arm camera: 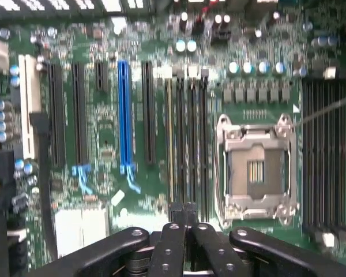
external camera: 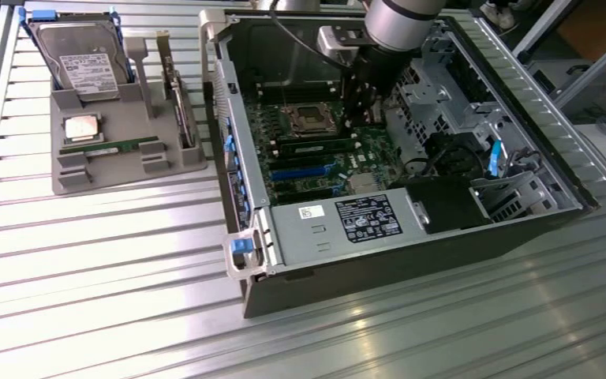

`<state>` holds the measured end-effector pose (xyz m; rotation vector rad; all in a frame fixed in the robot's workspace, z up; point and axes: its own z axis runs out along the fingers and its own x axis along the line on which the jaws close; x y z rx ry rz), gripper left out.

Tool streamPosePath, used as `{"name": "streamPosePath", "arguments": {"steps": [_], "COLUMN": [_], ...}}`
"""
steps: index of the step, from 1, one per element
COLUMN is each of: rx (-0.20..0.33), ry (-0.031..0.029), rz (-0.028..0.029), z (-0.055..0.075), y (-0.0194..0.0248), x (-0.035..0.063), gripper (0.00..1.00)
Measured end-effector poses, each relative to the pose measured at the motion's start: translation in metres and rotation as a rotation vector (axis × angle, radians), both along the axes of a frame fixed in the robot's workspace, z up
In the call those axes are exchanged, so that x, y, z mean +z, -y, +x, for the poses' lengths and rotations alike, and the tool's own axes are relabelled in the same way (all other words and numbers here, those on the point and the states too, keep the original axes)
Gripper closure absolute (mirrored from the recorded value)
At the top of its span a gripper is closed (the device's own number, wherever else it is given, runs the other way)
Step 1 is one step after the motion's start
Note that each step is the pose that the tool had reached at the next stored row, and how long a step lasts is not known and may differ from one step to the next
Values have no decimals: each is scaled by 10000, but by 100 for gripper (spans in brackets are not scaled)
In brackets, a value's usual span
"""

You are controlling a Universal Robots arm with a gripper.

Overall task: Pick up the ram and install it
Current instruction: 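Insert the ram into the slot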

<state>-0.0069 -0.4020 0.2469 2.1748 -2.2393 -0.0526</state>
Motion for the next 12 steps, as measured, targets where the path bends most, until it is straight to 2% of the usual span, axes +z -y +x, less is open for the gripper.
{"name": "streamPosePath", "arguments": {"steps": [4, 10, 12], "rx": [0, 1, 1], "ry": [-70, -82, -81], "rz": [2, -7, -6], "z": [174, 358, 439], "y": [-1, 0, 0], "x": [-3, 7, 81], "gripper": [89, 89, 89]}}
